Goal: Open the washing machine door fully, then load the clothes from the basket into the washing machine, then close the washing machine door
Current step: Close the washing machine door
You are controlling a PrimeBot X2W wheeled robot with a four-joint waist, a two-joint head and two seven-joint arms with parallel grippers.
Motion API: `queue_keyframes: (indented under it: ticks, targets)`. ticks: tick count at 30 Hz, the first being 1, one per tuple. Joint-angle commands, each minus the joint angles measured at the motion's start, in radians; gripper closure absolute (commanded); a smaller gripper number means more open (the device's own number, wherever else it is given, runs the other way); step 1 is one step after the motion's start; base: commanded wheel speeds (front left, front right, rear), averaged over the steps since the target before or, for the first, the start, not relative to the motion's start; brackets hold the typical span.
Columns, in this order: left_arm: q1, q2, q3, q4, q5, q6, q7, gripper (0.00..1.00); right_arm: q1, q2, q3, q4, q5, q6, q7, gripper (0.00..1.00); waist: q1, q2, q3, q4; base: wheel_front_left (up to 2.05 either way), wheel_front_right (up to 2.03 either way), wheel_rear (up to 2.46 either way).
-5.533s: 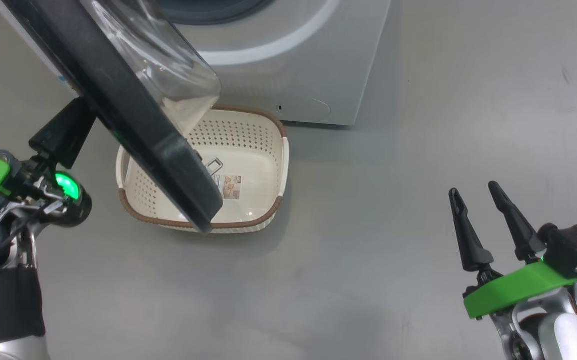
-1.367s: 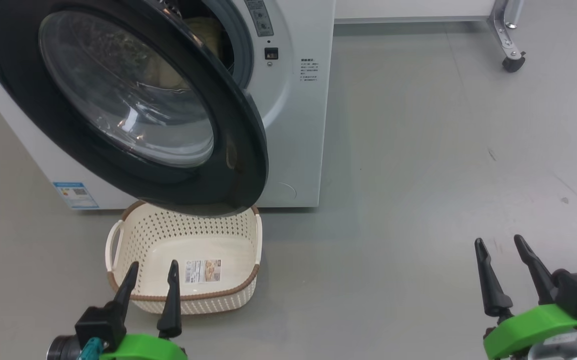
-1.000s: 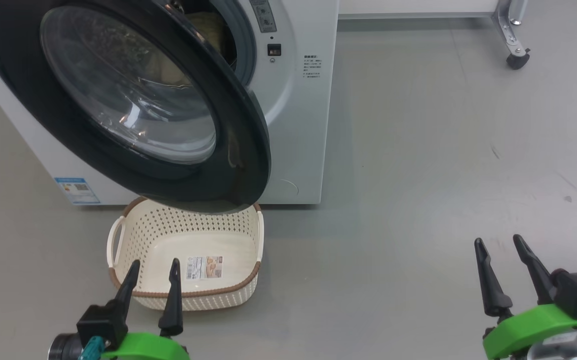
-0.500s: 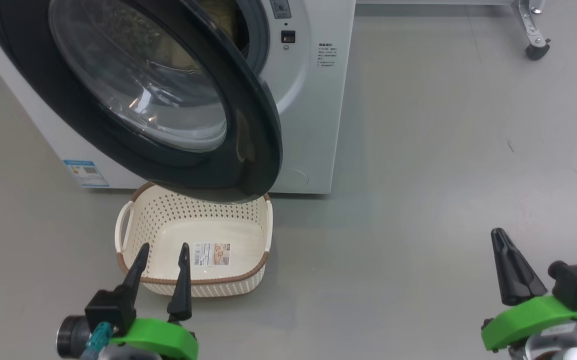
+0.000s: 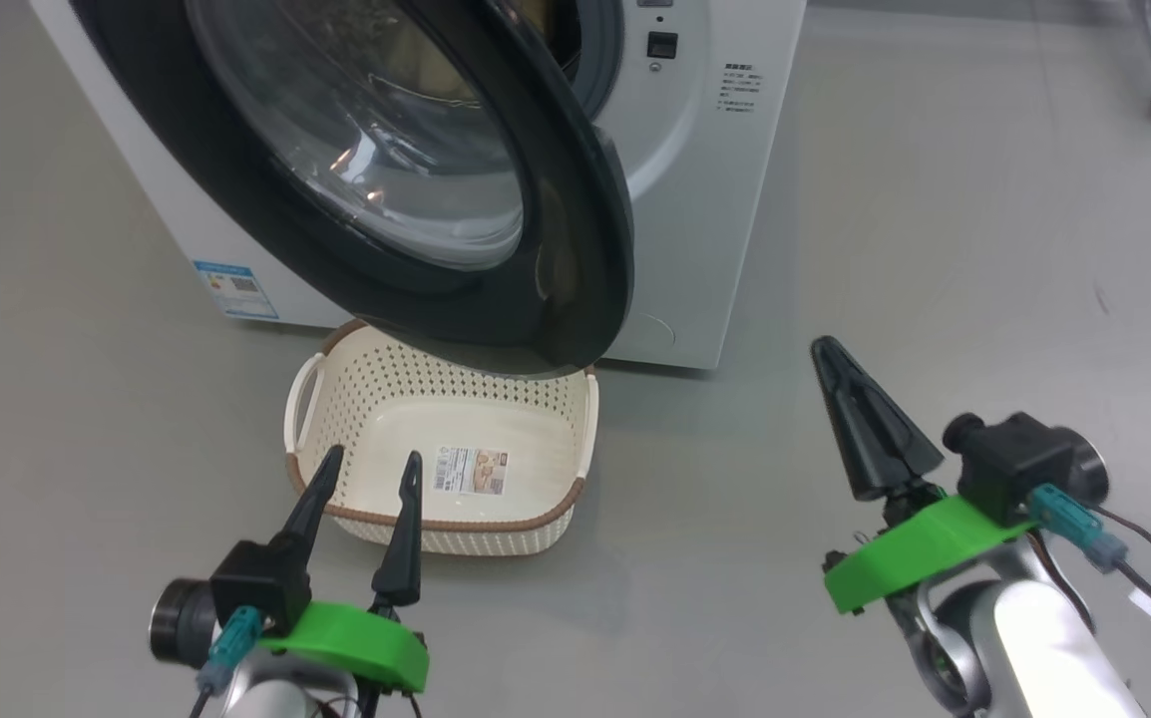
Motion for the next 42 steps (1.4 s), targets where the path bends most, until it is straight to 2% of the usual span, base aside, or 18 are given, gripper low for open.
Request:
queue_keyframes:
  ticks: [1, 7, 13, 23, 32, 42]
  targets:
    - [-0.060, 0.007, 0.032, -0.027, 0.010, -0.001, -0.013, 0.00, -0.069, -0.009, 0.047, -0.031, 0.010, 0.004, 0.001, 1.00, -0.0001, 0.0000, 0.014, 0.022, 0.00, 0.00, 0.00]
    - [-0.112, -0.018, 0.011, -0.021, 0.024, -0.019, -0.014, 0.00, -0.183, -0.009, 0.163, 0.054, 0.021, 0.004, 0.020, 1.00, -0.0001, 0.0000, 0.040, 0.079, 0.00, 0.00, 0.00]
    - [-0.149, -0.053, -0.001, -0.023, 0.039, -0.034, -0.014, 0.00, -0.278, -0.009, 0.211, 0.192, 0.022, 0.004, 0.009, 1.00, -0.0001, 0.0000, 0.083, 0.125, 0.00, 0.00, 0.00]
    - [-0.188, -0.094, -0.010, -0.023, 0.066, -0.056, -0.014, 0.00, -0.475, -0.009, 0.222, 0.394, 0.028, 0.004, -0.054, 1.00, -0.0001, 0.0000, 0.161, 0.182, 0.00, 0.00, 0.00]
    - [-0.221, -0.113, -0.008, -0.034, 0.080, -0.068, -0.014, 0.00, -0.592, -0.009, 0.227, 0.504, 0.023, 0.004, -0.086, 1.00, -0.0001, 0.0000, 0.209, 0.209, 0.00, 0.00, 0.00]
    - [-0.231, -0.121, -0.002, -0.042, 0.084, -0.065, -0.014, 0.00, -0.680, -0.022, 0.172, 0.586, 0.016, 0.004, -0.116, 1.00, -0.0001, 0.0000, 0.246, 0.211, 0.00, 0.00, 0.00]
